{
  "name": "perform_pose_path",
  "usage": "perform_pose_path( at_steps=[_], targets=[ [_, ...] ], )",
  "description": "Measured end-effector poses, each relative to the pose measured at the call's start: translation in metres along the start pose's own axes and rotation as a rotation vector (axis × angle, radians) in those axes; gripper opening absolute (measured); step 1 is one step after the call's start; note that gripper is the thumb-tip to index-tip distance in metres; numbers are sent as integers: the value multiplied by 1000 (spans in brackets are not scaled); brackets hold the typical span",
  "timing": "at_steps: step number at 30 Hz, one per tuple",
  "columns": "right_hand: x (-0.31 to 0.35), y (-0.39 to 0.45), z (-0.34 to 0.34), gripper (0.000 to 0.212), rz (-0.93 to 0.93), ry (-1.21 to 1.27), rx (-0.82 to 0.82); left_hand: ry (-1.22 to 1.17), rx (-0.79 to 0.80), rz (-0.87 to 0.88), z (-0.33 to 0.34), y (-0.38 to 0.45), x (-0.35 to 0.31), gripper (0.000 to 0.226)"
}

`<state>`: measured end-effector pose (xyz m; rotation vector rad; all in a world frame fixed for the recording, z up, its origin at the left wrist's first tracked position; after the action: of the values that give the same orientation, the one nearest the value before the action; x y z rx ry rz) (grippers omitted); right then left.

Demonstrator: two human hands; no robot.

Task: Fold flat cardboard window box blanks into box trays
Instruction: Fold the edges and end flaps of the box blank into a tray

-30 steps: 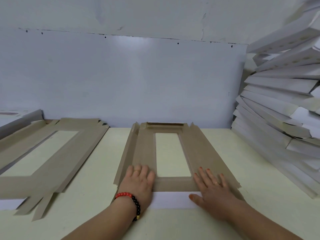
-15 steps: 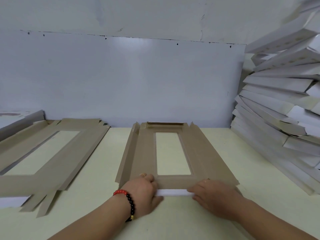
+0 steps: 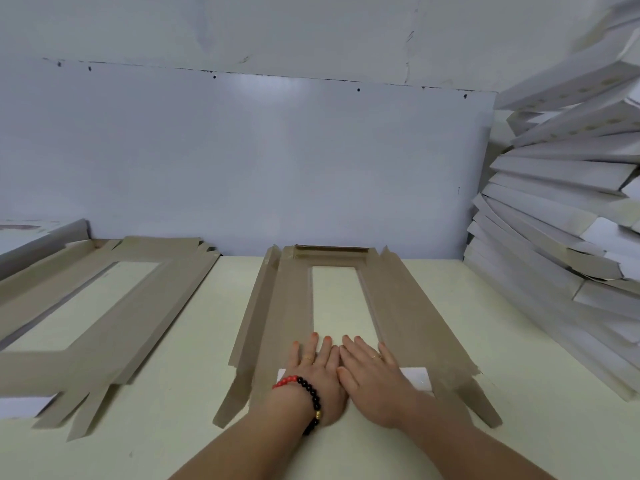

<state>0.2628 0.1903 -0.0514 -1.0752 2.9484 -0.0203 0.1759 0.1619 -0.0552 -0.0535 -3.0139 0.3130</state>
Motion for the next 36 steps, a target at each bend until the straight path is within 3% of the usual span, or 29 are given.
perform_pose_path(
  at_steps=[2,6,11,17,23,29,34,36],
  targets=[
    [-5,0,6,64,11,24,35,20,16,-2,4,0,3,69],
    [-28,-6,11,107,47,24,82,8,54,-51,9,0,13,74],
    [-65,-13,12,70,187,-52,149,-4,60,-127,10,-6,34,77],
    [-76,-19,11,65,240,-35,154,-18,46,-173,15,-10,48,78],
    [-88,-31,-3,62,269,109,48,-192,20,-106,11,-12,57,80],
    [-86,-50,-24,41,242,303,-36,-472,-165,-23,-18,-34,58,46],
    [-79,-61,-33,23,183,387,-72,-570,-182,-39,-21,-49,51,24],
    [-78,-64,-29,40,185,319,-3,-532,-192,-27,-22,-52,46,5]
  ],
)
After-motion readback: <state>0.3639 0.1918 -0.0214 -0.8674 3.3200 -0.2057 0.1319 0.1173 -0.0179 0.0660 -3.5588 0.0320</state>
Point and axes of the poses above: each hand's wrist, its own y-axis towards the middle knuckle, its own z-axis out of the palm, x = y × z, the point moved 7 cm from there along y, towards the middle knuckle, and after that the axes turned 1 degree about y, right-handed, at the moved point
